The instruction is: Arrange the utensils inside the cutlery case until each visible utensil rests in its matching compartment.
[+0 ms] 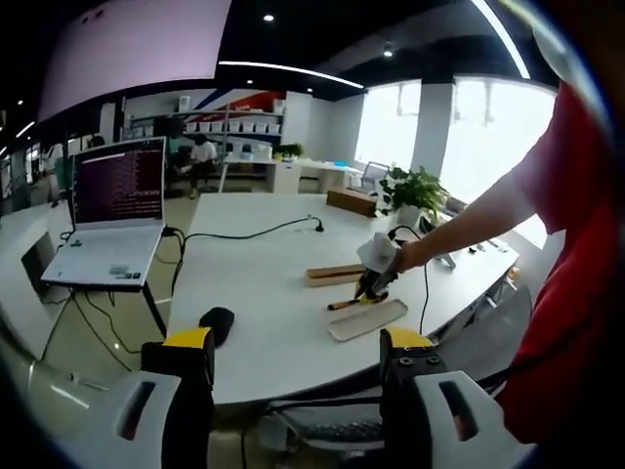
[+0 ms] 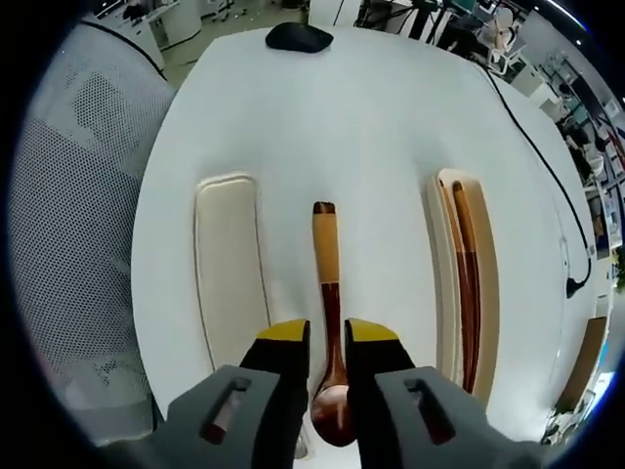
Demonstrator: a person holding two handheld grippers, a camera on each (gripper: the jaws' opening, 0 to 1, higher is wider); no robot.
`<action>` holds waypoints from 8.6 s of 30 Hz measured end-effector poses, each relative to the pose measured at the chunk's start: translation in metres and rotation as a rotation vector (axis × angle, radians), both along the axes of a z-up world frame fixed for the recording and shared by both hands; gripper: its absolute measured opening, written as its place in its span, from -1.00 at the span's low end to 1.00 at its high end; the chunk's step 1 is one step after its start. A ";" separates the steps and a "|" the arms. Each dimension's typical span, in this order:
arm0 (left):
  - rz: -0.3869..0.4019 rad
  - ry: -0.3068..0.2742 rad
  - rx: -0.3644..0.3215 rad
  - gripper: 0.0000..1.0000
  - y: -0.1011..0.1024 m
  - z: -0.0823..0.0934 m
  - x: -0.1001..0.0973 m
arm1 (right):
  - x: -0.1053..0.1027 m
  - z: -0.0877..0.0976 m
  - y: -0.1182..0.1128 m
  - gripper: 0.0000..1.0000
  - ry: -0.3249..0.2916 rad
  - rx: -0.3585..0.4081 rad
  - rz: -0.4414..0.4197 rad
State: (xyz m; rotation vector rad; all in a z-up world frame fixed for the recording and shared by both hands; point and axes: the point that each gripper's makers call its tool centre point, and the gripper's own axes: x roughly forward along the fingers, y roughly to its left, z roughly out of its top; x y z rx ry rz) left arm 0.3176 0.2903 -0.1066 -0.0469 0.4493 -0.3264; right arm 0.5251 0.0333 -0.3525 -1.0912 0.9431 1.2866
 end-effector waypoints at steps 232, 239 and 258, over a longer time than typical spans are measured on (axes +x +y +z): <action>-0.380 0.047 0.050 0.40 -0.076 -0.010 0.059 | 0.065 0.084 -0.047 -0.60 -0.133 0.136 -0.329; -0.437 0.055 0.006 0.46 -0.094 -0.021 0.074 | 0.043 0.098 -0.045 -0.52 -0.152 0.199 -0.376; -0.546 0.005 0.046 0.41 -0.117 -0.039 0.110 | -0.017 0.124 -0.090 -0.39 -0.250 0.274 -0.552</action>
